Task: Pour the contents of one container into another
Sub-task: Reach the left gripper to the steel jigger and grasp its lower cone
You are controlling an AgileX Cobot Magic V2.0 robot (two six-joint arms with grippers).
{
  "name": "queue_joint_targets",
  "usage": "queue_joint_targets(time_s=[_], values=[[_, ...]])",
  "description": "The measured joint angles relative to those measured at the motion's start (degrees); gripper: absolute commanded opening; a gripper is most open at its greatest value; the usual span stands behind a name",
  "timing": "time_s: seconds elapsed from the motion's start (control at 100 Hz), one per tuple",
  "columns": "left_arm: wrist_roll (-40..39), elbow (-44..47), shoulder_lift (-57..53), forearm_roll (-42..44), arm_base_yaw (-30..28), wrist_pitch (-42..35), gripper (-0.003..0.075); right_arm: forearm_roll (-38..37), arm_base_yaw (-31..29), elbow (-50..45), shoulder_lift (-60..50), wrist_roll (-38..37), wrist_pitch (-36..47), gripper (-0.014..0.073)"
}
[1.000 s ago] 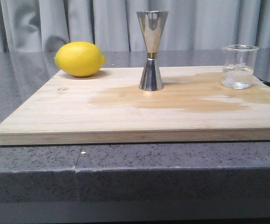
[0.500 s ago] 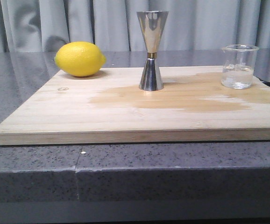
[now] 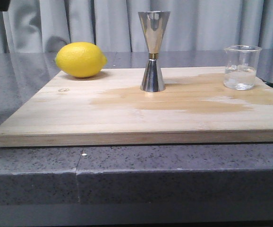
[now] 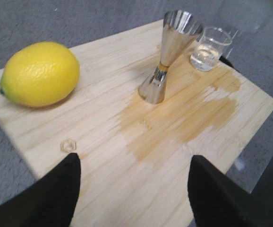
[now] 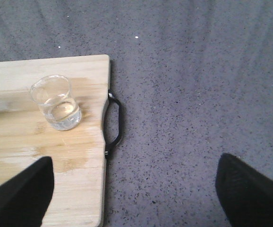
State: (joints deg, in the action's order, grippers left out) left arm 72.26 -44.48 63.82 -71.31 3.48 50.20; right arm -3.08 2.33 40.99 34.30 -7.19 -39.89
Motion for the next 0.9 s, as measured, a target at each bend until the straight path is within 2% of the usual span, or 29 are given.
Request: queue_joint_targets(time_s=[0.19,0.42,0.56,0.9], values=[[16.4,0.0,9.3,-13.9,4.8,-0.2,0.0440,0.0,0.0,0.0,0.0,0.0,0.0,0.0624],[35.0,-1.8,20.9,-25.4,12.9,0.7,0.0440,0.0,0.0,0.0,0.0,0.0,0.0,0.0624],[39.2,-5.2,26.9,-29.3,15.6,1.0,0.0440,0.0,0.0,0.0,0.0,0.0,0.0,0.0624],[40.3,-18.3,39.8,-30.2,19.5,3.4,0.0440,0.0,0.0,0.0,0.0,0.0,0.0,0.0624]])
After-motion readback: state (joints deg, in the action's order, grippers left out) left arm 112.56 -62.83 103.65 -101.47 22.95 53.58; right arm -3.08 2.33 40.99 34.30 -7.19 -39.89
